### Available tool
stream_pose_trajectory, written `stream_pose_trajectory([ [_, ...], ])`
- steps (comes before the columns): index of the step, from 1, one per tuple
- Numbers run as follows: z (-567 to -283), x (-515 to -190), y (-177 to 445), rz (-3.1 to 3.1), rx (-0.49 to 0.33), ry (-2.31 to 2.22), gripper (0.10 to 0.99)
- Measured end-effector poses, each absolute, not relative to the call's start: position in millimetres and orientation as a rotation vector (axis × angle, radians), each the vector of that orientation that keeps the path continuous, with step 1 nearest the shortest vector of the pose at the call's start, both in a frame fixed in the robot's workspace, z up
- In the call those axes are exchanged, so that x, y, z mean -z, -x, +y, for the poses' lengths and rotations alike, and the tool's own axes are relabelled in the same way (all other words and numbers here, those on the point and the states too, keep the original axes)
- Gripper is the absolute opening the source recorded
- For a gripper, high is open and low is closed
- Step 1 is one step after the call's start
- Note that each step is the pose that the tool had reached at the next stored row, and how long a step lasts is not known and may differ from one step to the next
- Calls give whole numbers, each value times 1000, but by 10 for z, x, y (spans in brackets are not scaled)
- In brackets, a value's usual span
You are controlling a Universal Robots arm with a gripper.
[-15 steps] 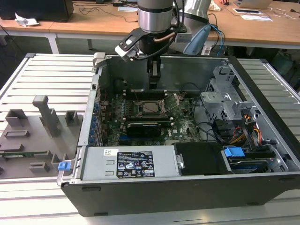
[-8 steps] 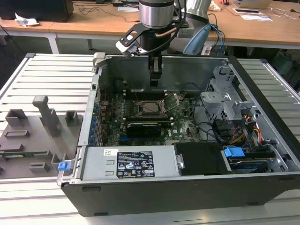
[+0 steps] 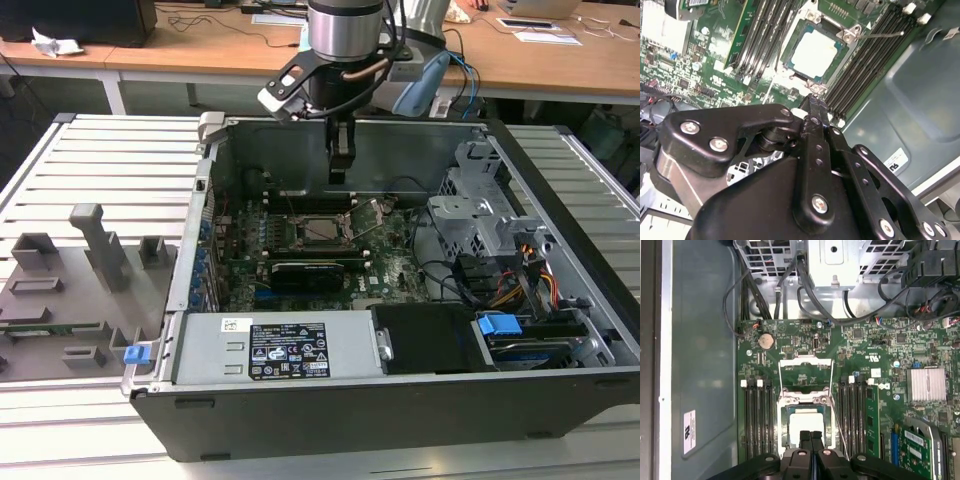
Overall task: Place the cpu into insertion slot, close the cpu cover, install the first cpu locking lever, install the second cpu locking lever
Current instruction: 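Close the cpu cover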
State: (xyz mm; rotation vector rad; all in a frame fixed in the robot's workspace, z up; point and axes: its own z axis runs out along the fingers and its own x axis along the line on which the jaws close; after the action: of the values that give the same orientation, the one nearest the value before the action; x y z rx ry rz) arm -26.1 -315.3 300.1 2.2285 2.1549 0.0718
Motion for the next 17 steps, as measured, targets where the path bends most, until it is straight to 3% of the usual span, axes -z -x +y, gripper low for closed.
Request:
stream_pose_trajectory([
  [17,-3153,-3001,61,2155,-72,-2228,106],
])
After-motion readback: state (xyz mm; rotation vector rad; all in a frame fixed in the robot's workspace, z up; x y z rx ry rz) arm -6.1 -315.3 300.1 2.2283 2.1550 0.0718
